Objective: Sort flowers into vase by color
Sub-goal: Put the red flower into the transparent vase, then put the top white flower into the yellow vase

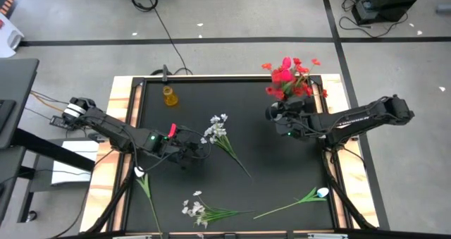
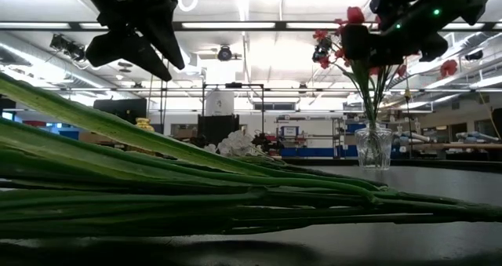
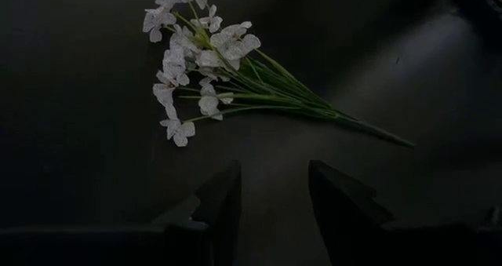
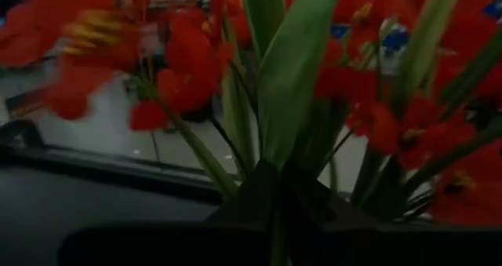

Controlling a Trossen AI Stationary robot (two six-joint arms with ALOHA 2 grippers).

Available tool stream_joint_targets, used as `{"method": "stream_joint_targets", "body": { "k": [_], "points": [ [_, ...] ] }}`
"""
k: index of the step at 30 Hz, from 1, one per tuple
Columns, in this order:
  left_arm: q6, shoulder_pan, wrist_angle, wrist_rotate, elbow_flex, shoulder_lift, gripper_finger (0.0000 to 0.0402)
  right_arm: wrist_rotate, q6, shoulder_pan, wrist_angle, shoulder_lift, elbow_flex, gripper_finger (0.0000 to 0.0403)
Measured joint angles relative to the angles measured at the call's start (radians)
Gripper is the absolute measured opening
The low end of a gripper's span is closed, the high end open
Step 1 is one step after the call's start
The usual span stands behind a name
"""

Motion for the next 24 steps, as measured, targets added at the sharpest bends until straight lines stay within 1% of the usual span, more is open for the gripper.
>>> {"method": "stream_joint_targets", "body": {
  "k": [4, 10, 14, 18, 22, 24],
  "points": [
    [0.003, 0.0, -0.001, 0.001, 0.0, 0.0, 0.0155, -0.057, 0.0, 0.007, 0.0, 0.001, 0.0, 0.0041],
    [0.023, 0.0, -0.001, 0.001, 0.0, 0.0, 0.0155, -0.073, -0.003, 0.043, -0.038, 0.001, 0.0, 0.0042],
    [0.03, 0.0, -0.001, 0.002, 0.0, 0.0, 0.0155, -0.119, 0.013, 0.067, -0.089, 0.002, 0.0, 0.0043],
    [0.031, 0.0, -0.001, 0.002, 0.0, 0.0, 0.0155, -0.136, 0.033, 0.078, -0.11, 0.002, 0.0, 0.0043],
    [0.037, 0.0, -0.001, 0.002, 0.0, 0.0, 0.0155, -0.205, 0.036, 0.077, -0.12, 0.002, 0.0, 0.0046],
    [0.045, 0.0, -0.001, 0.003, 0.0, 0.0, 0.0155, -0.238, 0.067, 0.077, -0.148, 0.0, 0.0, 0.0051]
  ]
}}
